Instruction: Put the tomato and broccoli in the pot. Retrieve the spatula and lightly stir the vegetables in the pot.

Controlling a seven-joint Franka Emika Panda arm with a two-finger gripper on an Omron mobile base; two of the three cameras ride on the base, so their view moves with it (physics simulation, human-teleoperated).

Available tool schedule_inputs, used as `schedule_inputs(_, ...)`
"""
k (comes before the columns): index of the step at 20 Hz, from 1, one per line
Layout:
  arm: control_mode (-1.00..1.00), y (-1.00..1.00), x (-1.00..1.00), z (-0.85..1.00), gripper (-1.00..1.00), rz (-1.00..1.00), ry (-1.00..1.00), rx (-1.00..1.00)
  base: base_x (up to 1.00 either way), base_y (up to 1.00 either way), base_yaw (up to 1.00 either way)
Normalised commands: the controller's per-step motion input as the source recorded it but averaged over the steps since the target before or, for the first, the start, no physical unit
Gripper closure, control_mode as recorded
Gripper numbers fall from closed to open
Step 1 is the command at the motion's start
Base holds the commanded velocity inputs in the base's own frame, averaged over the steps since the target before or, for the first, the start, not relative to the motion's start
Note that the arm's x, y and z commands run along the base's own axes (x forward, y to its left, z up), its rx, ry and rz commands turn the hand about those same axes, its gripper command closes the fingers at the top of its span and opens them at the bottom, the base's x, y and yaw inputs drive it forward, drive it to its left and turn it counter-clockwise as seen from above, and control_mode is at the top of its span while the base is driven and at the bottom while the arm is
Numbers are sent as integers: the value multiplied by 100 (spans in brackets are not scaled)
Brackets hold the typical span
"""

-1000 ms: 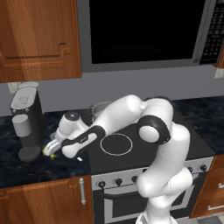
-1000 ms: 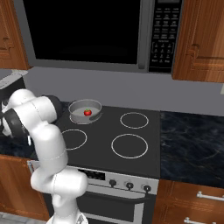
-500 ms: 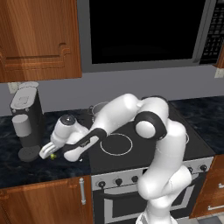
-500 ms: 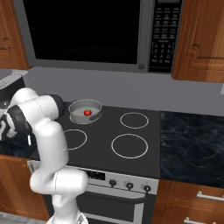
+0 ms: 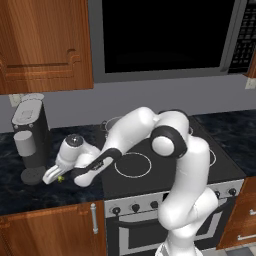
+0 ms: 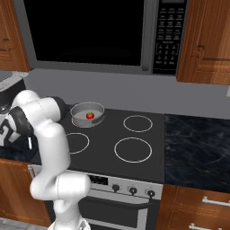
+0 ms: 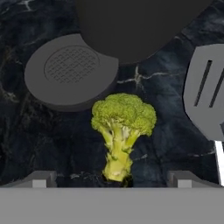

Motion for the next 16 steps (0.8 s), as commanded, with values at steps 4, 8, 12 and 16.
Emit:
schedule_inputs(4,-100,0,0,-34,-100,0,0,0,0,0,0)
schedule_inputs(8,-100,0,3,-25,-100,0,0,0,0,0,0)
schedule_inputs(12,-100,5,0,-1,-100,0,1,0,0,0,0)
schedule_inputs(16,-100,16,1,5,-100,0,1,0,0,0,0)
